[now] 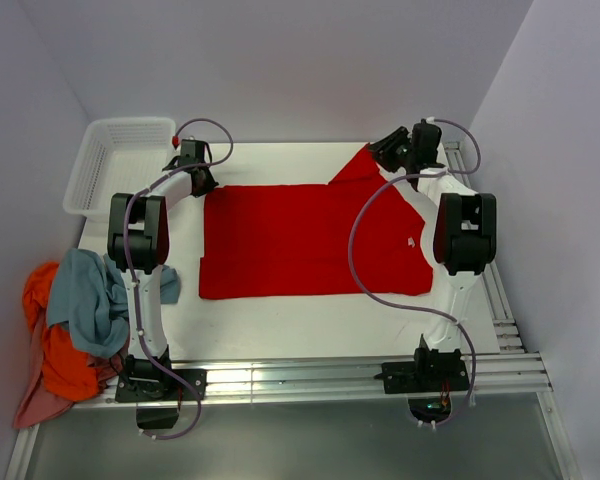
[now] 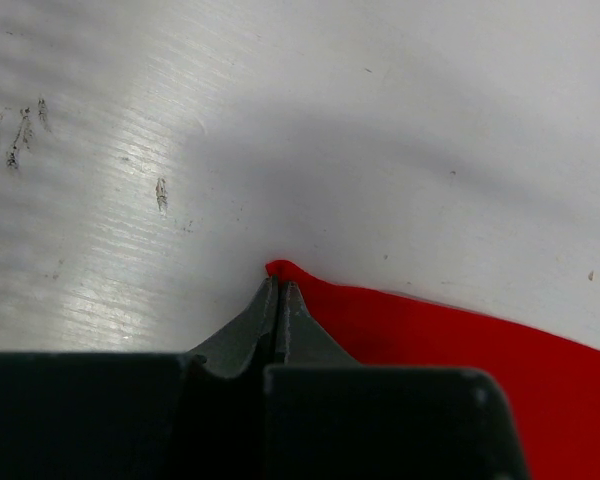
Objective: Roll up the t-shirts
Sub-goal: Fold the tshirt
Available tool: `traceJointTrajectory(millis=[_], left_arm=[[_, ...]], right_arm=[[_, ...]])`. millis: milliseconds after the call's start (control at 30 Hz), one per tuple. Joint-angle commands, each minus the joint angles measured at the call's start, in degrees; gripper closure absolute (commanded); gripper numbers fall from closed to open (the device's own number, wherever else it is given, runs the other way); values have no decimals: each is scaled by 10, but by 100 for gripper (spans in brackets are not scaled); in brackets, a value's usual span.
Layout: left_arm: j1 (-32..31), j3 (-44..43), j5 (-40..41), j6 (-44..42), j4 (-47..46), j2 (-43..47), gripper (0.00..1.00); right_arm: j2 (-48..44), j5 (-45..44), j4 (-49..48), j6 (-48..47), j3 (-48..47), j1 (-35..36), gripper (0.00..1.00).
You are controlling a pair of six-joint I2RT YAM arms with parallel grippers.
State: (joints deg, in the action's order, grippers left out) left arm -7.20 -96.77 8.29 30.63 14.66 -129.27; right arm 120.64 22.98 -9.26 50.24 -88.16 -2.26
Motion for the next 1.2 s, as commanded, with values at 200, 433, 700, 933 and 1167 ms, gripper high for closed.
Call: traceJointTrajectory(millis=[200, 433, 700, 933, 1167], left_arm=[[-3, 14, -26, -9, 20, 11, 100], [-3, 14, -28, -9, 20, 10, 100], [-3, 14, -28, -9, 21, 10, 100], [-3, 13, -28, -8, 21, 10, 100], [-3, 12, -28, -8, 21, 9, 100]], right_arm=[[-6, -33, 55, 14, 6, -4, 58], [19, -36, 64, 24, 5, -4, 59], [56, -31, 56, 38, -1, -4, 59], [86, -32, 66, 38, -31, -4, 59], [107, -32, 62, 49, -57, -4, 59]])
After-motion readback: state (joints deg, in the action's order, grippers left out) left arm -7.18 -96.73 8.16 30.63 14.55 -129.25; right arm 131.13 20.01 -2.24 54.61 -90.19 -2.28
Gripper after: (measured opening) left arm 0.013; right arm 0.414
